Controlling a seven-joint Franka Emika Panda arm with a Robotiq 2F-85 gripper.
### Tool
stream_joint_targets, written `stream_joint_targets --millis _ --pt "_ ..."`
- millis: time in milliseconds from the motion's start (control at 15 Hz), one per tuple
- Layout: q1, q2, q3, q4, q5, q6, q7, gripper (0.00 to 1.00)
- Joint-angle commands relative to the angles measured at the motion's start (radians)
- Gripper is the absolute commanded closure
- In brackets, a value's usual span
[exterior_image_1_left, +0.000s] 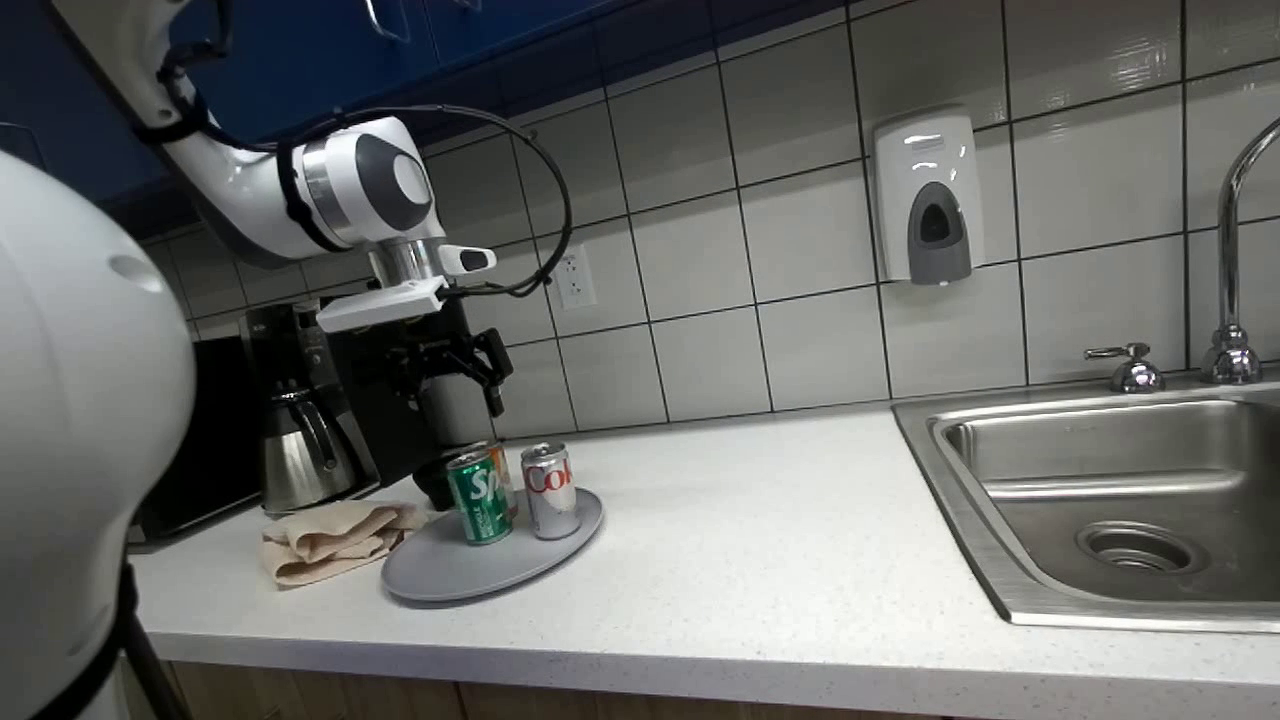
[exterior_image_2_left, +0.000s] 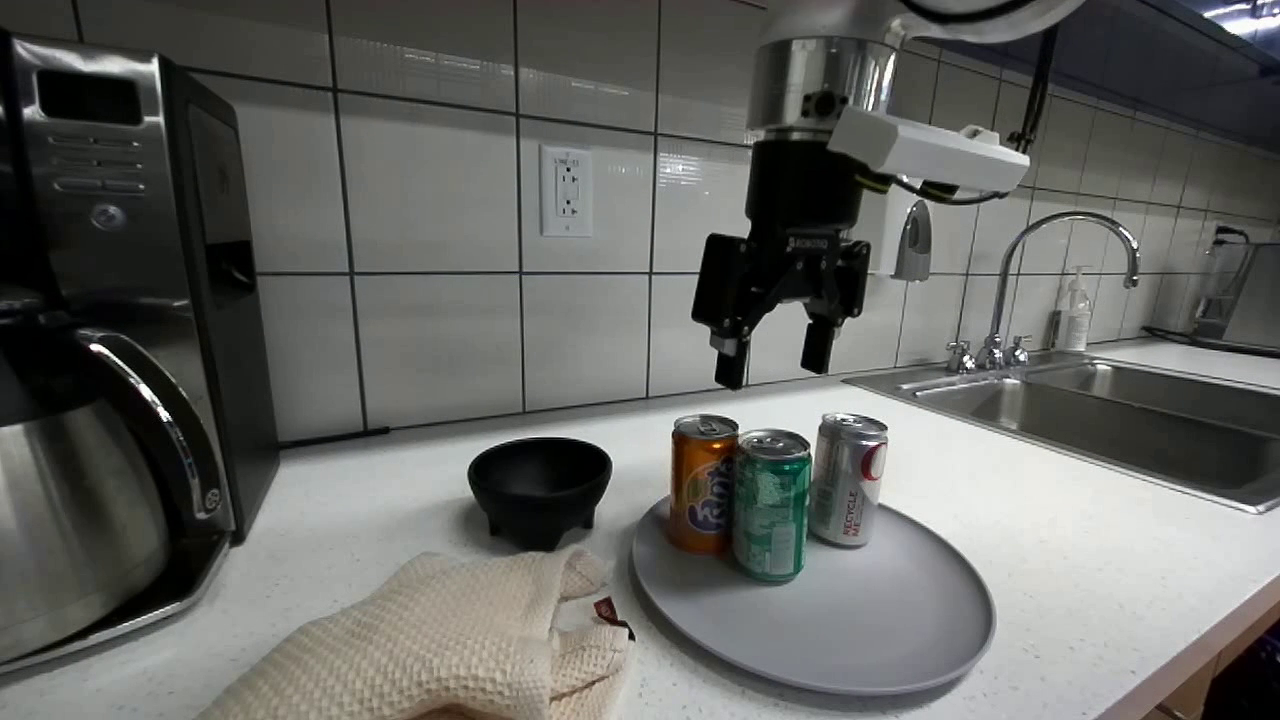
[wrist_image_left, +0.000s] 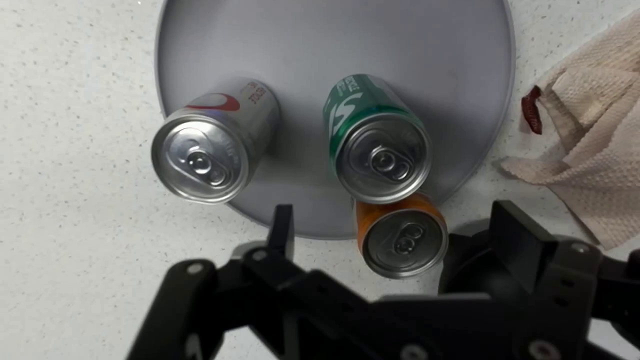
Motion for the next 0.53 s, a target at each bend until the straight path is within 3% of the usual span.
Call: stream_joint_targets --millis 0,467 --pt "-0.015 -0.097 0.006 -0.036 -0.017 -0.033 0.006 0.0" --pt "-0.048 -0.221 -0.009 -0.077 -0.01 -0.087 0.013 0.0"
